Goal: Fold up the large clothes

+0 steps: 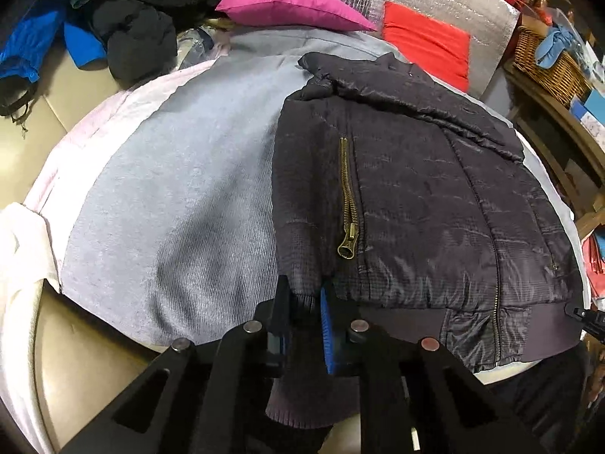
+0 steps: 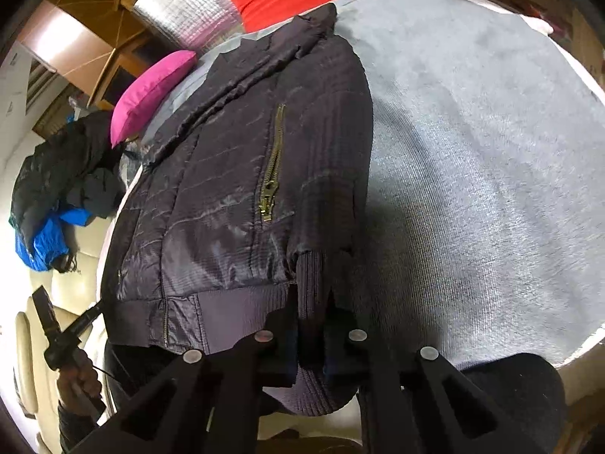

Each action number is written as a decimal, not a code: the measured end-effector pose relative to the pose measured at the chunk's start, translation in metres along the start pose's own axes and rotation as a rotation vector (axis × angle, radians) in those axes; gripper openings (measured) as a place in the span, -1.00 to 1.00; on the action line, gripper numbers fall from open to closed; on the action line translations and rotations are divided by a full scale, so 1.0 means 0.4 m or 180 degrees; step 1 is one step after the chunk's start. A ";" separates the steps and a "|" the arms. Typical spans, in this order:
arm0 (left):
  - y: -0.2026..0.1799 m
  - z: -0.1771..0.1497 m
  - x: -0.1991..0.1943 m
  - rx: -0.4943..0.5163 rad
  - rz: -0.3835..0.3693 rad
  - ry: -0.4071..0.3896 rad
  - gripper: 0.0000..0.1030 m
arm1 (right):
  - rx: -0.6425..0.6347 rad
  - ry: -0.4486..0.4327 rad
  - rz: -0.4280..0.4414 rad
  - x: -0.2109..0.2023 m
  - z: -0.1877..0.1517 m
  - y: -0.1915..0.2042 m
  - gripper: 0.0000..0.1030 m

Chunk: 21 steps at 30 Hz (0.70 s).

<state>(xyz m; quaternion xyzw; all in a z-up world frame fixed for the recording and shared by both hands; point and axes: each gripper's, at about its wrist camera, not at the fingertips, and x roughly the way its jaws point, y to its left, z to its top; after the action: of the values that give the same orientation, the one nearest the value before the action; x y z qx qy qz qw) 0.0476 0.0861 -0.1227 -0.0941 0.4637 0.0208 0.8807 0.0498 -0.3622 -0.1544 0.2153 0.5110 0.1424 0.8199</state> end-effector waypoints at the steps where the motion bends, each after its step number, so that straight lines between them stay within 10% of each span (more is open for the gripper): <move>1: 0.003 -0.002 0.001 -0.0008 -0.0005 0.0016 -0.71 | -0.0008 0.0006 -0.0003 0.000 0.000 -0.001 -0.81; 21: -0.024 -0.006 -0.013 0.0089 0.0121 0.0002 -0.71 | -0.0044 0.0006 0.0071 -0.001 0.010 -0.018 -0.82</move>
<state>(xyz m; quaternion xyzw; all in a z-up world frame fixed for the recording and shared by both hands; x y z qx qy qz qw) 0.0439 0.0766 -0.1182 -0.0730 0.4659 0.0310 0.8813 0.0536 -0.3695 -0.1562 0.2152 0.5083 0.1553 0.8193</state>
